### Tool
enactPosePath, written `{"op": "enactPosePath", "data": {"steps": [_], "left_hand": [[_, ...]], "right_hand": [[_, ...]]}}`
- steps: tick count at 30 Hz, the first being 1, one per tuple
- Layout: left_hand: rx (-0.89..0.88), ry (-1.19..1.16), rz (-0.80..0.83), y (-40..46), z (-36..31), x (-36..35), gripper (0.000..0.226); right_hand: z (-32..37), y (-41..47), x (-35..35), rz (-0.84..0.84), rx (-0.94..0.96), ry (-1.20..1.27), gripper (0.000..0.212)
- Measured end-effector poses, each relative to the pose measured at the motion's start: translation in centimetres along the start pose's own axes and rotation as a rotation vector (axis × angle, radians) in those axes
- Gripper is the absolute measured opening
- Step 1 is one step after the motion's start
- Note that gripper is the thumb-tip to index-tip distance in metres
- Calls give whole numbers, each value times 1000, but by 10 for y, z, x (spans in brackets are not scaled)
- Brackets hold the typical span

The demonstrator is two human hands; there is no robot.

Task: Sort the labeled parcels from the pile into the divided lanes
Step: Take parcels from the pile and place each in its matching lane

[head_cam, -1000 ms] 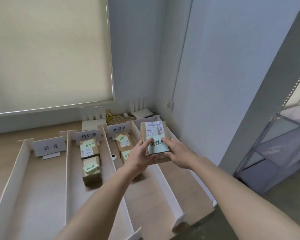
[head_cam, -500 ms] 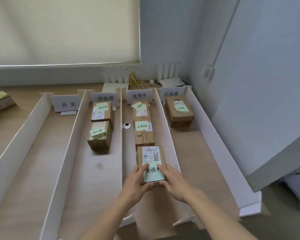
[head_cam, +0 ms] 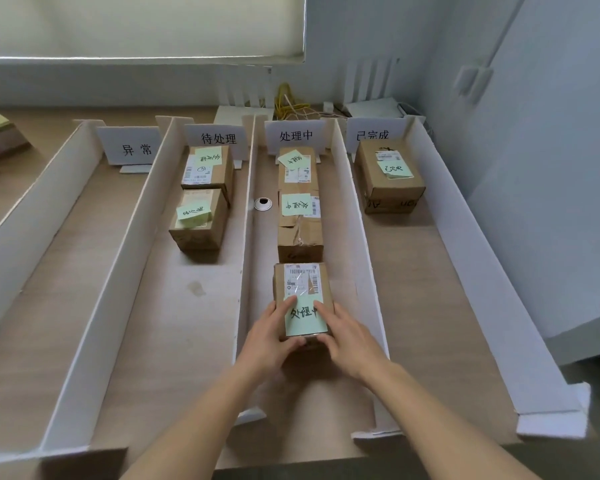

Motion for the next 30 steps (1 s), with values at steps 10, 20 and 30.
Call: {"op": "enactPosePath", "data": {"steps": [10,20,30], "left_hand": [[10,-28,-41,27,7,5,83],[44,-54,-36,41,10,7,86],[91,66,7,42,3,7,87]], "right_hand": [[7,25,14,-3,-8,-19,66],[12,36,21,12,-19,-47,66],[16,27,27,58,-46,-84,68]]}}
Point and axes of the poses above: each hand's wrist, its own y-axis towards the middle knuckle, its own x-axis out of the back of the hand, z = x × y, the point moved 5 cm from there along y, towards the middle knuckle, and after that the axes turned 11 degrees about -x, right-handed, at the moved point
